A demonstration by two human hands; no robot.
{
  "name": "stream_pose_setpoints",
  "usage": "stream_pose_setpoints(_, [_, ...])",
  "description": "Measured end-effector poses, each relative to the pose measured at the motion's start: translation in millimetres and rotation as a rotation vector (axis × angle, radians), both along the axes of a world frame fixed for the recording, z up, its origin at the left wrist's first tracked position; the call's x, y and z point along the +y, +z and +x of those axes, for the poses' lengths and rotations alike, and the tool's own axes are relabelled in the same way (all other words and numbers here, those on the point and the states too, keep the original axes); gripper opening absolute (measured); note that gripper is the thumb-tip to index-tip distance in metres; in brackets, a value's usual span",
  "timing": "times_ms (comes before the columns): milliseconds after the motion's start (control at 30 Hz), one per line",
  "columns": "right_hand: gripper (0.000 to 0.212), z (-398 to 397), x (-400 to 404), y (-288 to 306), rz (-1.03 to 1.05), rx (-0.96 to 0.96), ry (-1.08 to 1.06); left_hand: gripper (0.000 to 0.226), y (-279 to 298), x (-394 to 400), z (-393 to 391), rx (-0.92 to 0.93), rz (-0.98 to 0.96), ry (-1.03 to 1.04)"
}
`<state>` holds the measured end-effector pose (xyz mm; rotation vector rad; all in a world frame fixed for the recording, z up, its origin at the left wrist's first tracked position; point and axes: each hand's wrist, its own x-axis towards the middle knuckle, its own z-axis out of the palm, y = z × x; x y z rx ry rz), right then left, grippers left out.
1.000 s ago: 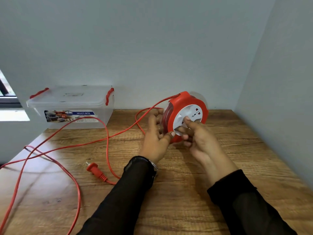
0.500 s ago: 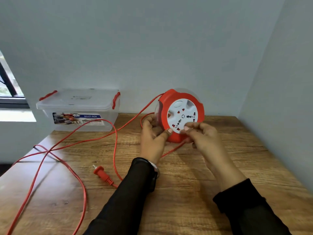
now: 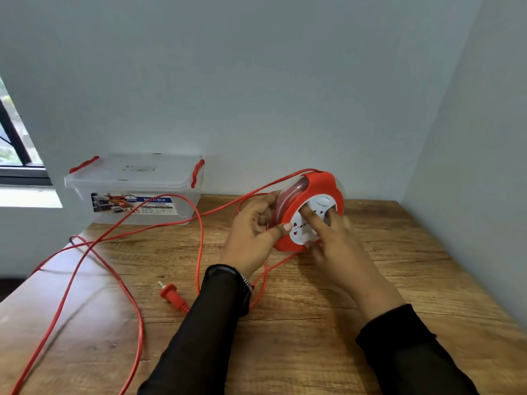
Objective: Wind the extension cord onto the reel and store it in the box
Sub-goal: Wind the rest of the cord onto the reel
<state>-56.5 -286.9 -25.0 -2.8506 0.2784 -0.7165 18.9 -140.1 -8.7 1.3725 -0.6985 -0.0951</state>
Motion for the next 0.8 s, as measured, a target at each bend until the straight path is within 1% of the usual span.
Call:
stream_pose_setpoints(67, [0.069,0.6,-3.9,-0.5,0.008,-0.063,0.02,0.055,0.4,-1.9,-2.7,-0.011,-0.002,0.004])
stream_pose_setpoints(133, [0.064,1.5,-4.9,-0.2,0.003,-0.171,0.038,0.055,-0.2,-2.8,-4.2,-0.028,-0.016,0.019])
stream_pose_setpoints(233, [0.056,2.1,-2.2,0.5,0.012,-0.327,0.005,0.057,-1.6,-6.2,-8.3,-0.086,-0.014,0.069])
stream_pose_setpoints(333, [0.056,-1.3,1.4,3.8,0.155,-0.399,-0.073,0.056,-3.0,-11.2,-12.1,-0.09,-0.028,0.072])
stream_pose_setpoints(433, [0.063,-1.9,5.9,4.0,0.316,-0.399,-0.131,0.055,-5.8,-14.3,-10.6,-0.049,-0.034,0.059])
stream_pose_setpoints(500, [0.065,-1.4,11.6,6.3,0.5,-0.406,-0.129,0.054,-8.9,-15.5,-8.6,-0.007,-0.039,0.041])
stream_pose_setpoints(600, [0.067,1.8,12.6,7.7,0.852,-0.419,-0.106,0.051,-14.1,-19.2,-9.9,0.046,-0.04,-0.028])
stream_pose_setpoints(700, [0.067,4.7,11.0,8.5,1.199,-0.404,-0.07,0.05,-19.3,-24.4,-9.9,0.047,-0.027,-0.048])
stream_pose_setpoints(733, [0.062,4.3,11.8,10.7,1.314,-0.39,-0.055,0.049,-20.6,-25.4,-9.3,0.043,-0.029,-0.051])
stream_pose_setpoints(800, [0.045,2.6,13.4,16.1,1.501,-0.351,-0.019,0.05,-22.5,-26.9,-8.0,0.051,-0.043,-0.062])
